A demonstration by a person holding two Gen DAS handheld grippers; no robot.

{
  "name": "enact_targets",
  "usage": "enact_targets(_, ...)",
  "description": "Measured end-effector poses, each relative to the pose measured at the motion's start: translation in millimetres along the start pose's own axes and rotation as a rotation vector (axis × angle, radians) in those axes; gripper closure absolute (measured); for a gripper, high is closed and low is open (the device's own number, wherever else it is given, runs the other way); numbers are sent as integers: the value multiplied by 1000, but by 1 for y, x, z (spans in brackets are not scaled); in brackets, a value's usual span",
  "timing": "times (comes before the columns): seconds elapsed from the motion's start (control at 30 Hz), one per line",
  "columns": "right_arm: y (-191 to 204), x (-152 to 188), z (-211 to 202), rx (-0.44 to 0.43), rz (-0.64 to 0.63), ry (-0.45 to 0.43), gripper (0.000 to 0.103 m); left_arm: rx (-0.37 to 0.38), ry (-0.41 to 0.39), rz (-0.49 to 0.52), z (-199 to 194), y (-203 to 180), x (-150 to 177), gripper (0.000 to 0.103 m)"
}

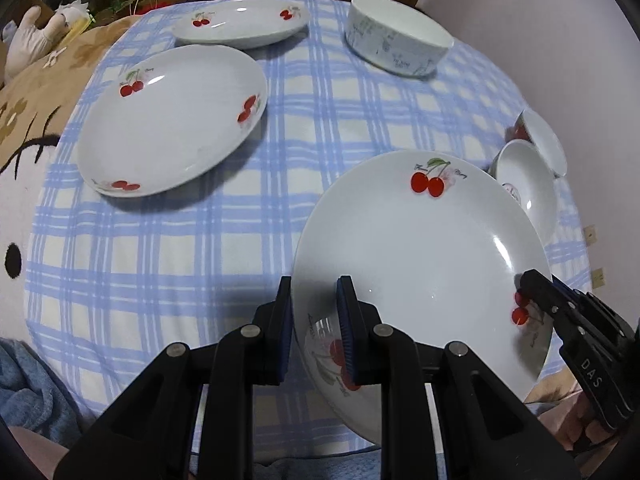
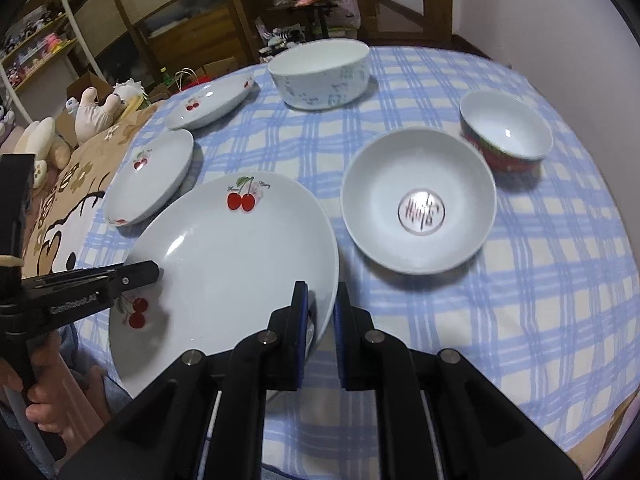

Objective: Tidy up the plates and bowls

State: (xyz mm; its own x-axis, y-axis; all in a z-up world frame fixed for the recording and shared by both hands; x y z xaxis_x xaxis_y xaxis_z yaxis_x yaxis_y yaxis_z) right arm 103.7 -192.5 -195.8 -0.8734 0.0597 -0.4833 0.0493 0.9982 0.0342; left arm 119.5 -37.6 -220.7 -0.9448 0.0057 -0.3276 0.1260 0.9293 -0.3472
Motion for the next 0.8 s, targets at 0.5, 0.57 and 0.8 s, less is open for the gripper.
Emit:
enact_targets(0.5, -18, 17, 27, 22, 67, 53, 90, -61, 105, 101, 37, -7, 10, 82)
enact_targets(0.57, -19, 18, 29, 19, 73, 54, 90, -71, 106, 110, 39, -8, 10, 82)
enact_targets(0.8, -18, 18, 31, 39, 58, 44, 90, -51, 120, 89, 41, -6, 10, 82)
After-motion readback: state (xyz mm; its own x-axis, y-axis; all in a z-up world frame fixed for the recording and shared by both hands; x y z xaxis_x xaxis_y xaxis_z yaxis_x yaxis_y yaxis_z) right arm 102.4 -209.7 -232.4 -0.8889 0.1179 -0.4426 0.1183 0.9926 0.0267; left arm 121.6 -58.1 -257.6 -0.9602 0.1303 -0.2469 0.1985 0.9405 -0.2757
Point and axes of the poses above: each gripper's, at about its wrist camera, not at the fingertips, and z roughly the way its jaws point, y to its left, x to its underside, the point moved 10 cm from there along z, roughly the way its jaws point, and after that the axes turned 10 degrees about x, right-handed, at the moved point
